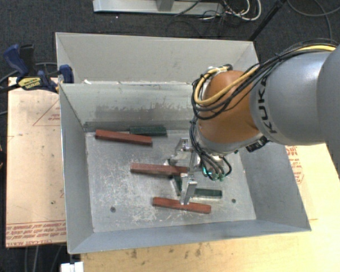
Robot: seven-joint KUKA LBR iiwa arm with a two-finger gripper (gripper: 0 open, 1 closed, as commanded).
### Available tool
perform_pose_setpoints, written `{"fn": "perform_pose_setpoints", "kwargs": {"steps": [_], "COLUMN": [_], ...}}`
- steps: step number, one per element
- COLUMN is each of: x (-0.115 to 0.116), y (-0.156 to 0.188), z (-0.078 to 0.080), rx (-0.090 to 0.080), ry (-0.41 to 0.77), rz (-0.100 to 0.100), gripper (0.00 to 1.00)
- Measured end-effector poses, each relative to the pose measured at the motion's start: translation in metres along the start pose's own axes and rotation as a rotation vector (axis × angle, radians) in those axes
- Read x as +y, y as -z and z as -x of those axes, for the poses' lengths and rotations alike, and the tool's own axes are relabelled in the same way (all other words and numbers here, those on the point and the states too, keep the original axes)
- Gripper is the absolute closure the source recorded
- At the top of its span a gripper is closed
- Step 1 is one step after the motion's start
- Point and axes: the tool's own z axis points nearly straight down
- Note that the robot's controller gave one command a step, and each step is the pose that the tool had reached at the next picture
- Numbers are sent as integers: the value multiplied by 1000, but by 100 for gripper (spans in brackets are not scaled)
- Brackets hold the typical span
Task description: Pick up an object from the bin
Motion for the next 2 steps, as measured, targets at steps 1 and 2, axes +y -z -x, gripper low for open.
{"fn": "perform_pose_setpoints", "kwargs": {"steps": [1,2], "x": [0,41], "y": [4,-44], "z": [2,24], "rx": [-7,-13], "ry": [-2,-223], "rz": [0,2], "gripper": [0,0]}}
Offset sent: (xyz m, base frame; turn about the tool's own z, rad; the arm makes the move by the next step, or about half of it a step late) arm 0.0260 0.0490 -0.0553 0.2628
